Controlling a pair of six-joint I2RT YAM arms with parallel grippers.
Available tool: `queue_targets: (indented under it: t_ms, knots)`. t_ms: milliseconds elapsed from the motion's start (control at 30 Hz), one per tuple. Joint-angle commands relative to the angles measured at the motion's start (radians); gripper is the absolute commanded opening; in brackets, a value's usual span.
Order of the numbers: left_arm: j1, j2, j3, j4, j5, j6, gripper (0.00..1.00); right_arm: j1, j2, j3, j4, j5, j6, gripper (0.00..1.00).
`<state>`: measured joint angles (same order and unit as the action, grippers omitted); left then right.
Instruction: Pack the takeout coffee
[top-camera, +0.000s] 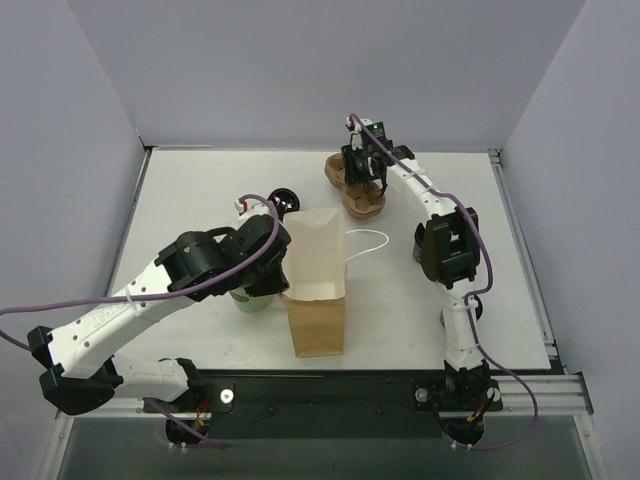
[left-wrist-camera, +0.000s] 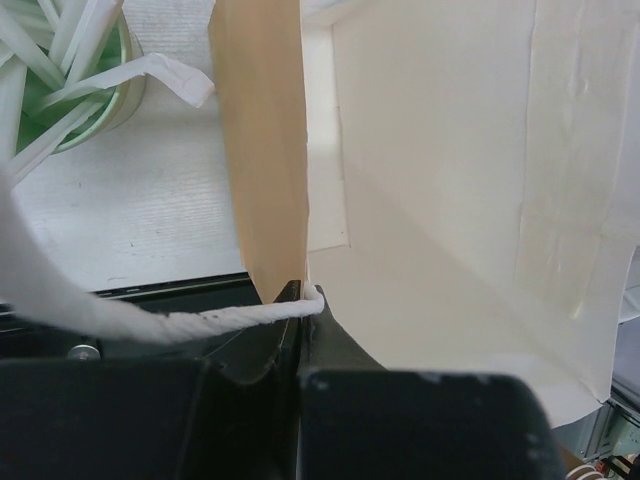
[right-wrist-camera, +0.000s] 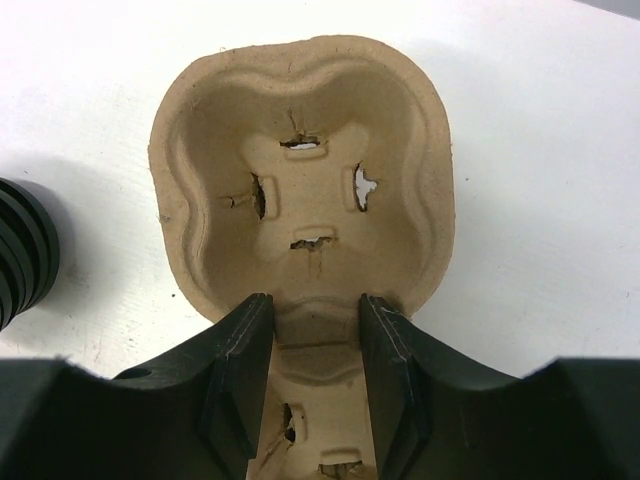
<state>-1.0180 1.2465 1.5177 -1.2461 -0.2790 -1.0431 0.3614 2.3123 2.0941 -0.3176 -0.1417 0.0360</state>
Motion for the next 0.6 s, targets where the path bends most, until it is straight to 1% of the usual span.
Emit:
queue_targets:
  t_ms: [0, 100, 200, 467, 567]
  knots:
    - [0.006, -0.027, 0.002, 0.036, 0.004, -0.021, 0.01, 0.005, -0.103, 0.018, 0.046, -0.001, 0.011, 0.39]
    - [0.006, -0.027, 0.002, 0.040, 0.006, -0.014, 0.01, 0.008, -0.088, -0.019, 0.043, -0.004, 0.024, 0.36]
    - [0.004, -0.028, -0.004, 0.040, 0.008, -0.015, 0.01, 0.004, -0.074, -0.032, 0.026, -0.007, 0.028, 0.37]
    - [0.006, -0.030, 0.004, 0.042, 0.008, -0.014, 0.01, -0.016, -0.123, 0.017, 0.011, -0.021, 0.031, 0.36]
    - [0.007, -0.027, -0.001, 0.071, 0.003, -0.006, 0.01, -0.027, -0.154, 0.052, -0.001, -0.032, 0.057, 0.36]
